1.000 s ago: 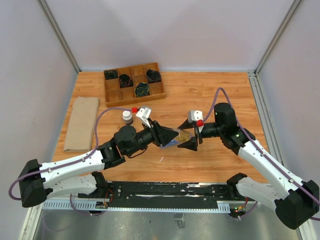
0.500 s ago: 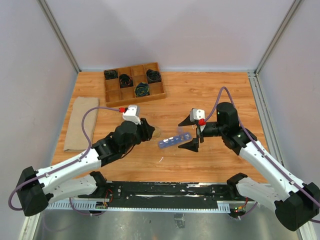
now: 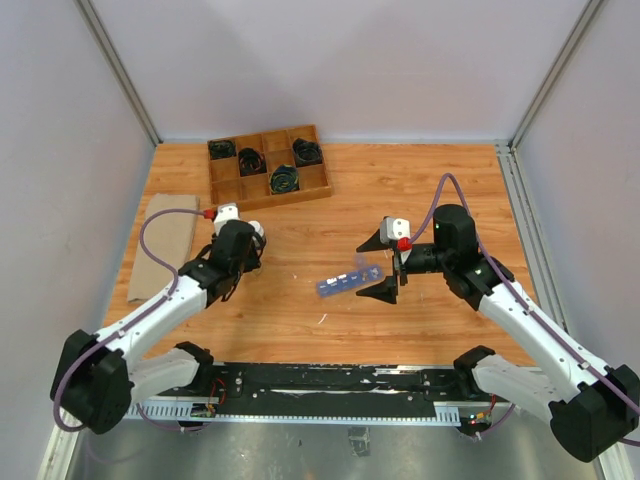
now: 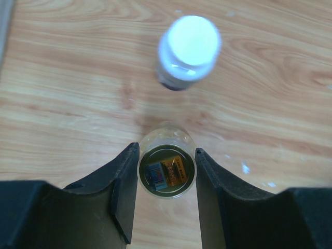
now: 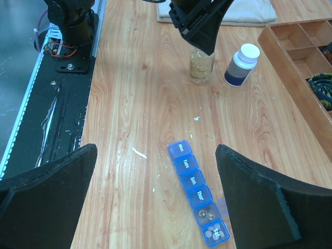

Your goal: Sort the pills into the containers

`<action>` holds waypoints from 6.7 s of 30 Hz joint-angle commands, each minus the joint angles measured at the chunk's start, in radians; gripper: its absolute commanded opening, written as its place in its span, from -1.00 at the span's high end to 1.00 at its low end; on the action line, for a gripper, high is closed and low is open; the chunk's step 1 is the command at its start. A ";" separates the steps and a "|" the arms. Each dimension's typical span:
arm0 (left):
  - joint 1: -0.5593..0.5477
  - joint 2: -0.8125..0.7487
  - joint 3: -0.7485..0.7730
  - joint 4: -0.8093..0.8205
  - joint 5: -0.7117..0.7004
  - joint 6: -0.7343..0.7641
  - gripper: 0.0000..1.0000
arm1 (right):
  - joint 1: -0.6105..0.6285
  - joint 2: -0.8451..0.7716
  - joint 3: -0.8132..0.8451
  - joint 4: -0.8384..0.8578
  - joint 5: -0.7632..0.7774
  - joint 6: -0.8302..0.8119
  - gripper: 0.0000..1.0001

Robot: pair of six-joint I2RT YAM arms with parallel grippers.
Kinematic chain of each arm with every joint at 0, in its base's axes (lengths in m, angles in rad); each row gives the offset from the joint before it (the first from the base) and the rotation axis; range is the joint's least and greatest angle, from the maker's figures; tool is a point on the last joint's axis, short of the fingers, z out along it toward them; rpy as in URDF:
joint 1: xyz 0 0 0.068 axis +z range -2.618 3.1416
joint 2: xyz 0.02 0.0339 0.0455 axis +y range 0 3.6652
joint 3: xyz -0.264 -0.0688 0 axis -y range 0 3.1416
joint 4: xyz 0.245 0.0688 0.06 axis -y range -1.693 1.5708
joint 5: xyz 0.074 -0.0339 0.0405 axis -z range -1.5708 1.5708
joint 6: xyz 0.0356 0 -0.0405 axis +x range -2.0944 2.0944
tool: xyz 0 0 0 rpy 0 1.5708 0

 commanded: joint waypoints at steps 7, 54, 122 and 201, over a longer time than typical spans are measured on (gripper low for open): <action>0.185 0.162 0.064 0.079 -0.189 0.014 0.99 | -0.021 -0.009 -0.007 0.025 -0.020 0.008 -0.97; 0.055 -0.114 -0.116 0.665 0.864 0.436 -0.47 | -0.236 0.120 0.014 0.119 0.012 0.295 -0.97; -0.250 0.655 0.064 0.770 0.883 0.911 -0.24 | -0.335 0.535 0.229 -0.196 0.141 0.256 -0.77; -0.230 0.755 0.259 0.438 0.977 1.053 0.31 | -0.263 0.970 0.517 -0.544 -0.002 0.054 0.94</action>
